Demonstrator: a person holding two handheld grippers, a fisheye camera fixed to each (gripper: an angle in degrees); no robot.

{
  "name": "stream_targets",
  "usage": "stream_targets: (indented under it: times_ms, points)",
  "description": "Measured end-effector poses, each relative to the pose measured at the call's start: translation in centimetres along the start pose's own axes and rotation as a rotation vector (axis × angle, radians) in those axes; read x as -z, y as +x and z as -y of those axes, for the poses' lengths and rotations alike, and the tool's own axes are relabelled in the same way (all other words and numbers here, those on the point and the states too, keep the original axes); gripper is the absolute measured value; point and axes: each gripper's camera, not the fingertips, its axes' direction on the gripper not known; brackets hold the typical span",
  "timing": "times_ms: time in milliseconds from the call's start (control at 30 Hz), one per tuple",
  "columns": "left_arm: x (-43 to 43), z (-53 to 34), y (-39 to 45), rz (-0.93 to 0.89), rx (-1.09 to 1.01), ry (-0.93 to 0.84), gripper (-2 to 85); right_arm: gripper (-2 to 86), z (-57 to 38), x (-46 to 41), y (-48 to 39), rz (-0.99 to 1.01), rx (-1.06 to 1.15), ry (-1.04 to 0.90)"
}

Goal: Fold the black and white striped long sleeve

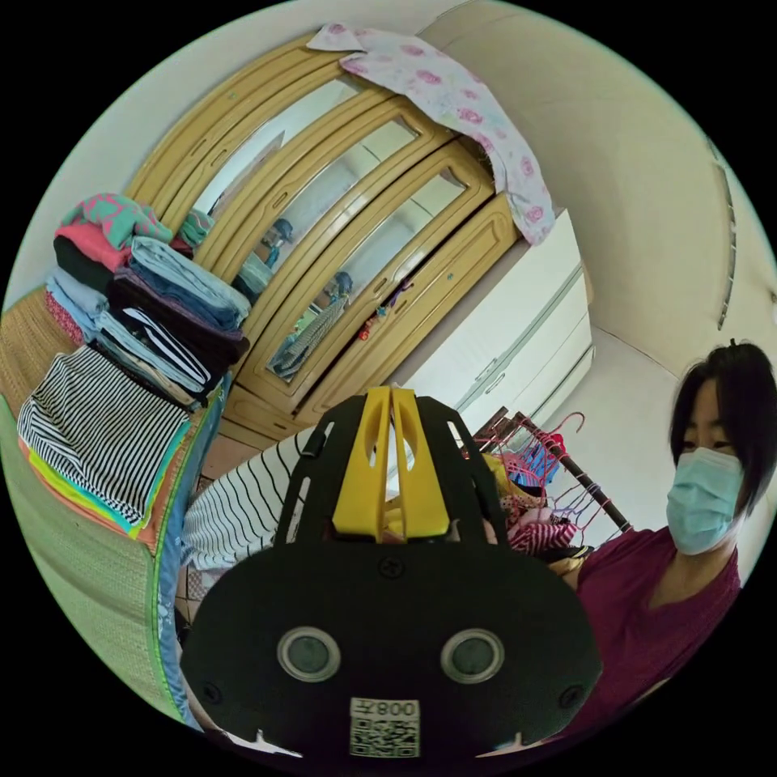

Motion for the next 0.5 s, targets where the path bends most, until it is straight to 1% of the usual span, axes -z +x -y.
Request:
stream_targets:
  times_ms: [33,167,400,500]
  points:
    - [1.4,-1.0,-0.3,-0.001,-0.011,0.023,0.0,8.0,-1.3,-1.9,-0.4,0.025,0.021,-0.041]
    - [5.2,-3.9,-1.1,0.001,-0.039,0.060,0.1,8.4,-5.5,-8.1,-2.2,0.023,0.096,-0.163]
    - [12.9,-11.1,-3.2,0.004,-0.084,0.123,0.1,8.3,-10.2,-15.3,-2.4,0.041,0.120,-0.194]
    - [15.5,-14.4,-4.0,0.037,-0.099,0.117,0.1,7.6,-12.7,-18.5,-1.1,0.055,0.058,-0.267]
